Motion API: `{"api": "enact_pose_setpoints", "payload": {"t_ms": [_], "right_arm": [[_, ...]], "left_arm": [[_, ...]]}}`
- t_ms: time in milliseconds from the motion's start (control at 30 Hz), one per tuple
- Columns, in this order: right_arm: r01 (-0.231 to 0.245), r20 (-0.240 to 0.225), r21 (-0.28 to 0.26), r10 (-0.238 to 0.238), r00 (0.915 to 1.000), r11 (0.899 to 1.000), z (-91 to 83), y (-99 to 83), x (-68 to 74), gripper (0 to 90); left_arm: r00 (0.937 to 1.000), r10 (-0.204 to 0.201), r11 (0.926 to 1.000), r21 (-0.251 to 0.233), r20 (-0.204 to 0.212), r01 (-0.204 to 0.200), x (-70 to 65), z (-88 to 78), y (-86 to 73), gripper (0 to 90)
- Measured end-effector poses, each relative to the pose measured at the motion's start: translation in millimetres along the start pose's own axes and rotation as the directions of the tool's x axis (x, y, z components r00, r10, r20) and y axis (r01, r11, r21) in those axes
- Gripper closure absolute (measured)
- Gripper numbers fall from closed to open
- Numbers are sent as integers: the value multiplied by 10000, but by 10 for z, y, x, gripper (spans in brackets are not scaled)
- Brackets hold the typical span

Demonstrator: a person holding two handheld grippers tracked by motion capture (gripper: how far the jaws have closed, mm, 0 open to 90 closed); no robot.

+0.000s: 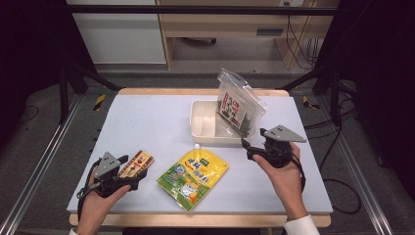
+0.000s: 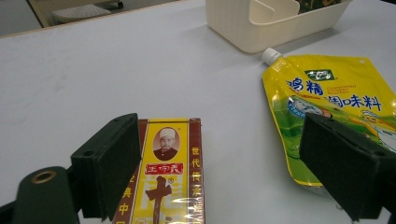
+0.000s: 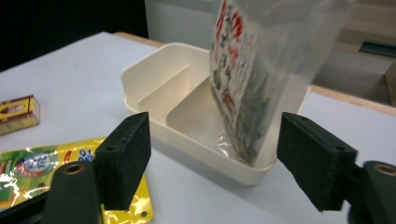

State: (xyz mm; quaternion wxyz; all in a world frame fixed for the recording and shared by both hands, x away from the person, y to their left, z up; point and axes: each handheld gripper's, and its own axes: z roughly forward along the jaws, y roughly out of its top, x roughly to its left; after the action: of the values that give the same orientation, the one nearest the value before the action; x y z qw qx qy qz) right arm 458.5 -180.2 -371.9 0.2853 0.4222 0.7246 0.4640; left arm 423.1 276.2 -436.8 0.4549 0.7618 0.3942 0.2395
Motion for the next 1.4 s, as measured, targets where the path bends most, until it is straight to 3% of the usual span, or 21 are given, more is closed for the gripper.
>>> {"api": "enact_pose_setpoints", "payload": {"t_ms": [200,467,700,1100,1333,1400], "right_arm": [[388,-235,540,-375,9990,9978,205,-122,186,345],[131,-550,1018,-75,9985,9947,427,-328,293,426],[35,-687,1599,76,9976,9871,509,-434,333,477],[-421,-922,2373,657,9936,9705,634,-590,330,527],[-957,-1313,2749,1360,9820,9567,704,-655,324,519],[-1036,-1441,2985,1521,9778,9488,731,-685,344,503]], "left_arm": [[9997,208,9998,44,128,-208,-75,37,18,125],[9993,383,9991,168,56,-384,-110,65,27,130],[9987,503,9985,204,121,-506,-157,80,44,157],[9948,965,9932,621,317,-984,-253,148,56,179],[9951,942,9931,674,285,-960,-244,150,52,178],[9945,1004,9926,650,296,-1021,-256,144,59,178]]}}
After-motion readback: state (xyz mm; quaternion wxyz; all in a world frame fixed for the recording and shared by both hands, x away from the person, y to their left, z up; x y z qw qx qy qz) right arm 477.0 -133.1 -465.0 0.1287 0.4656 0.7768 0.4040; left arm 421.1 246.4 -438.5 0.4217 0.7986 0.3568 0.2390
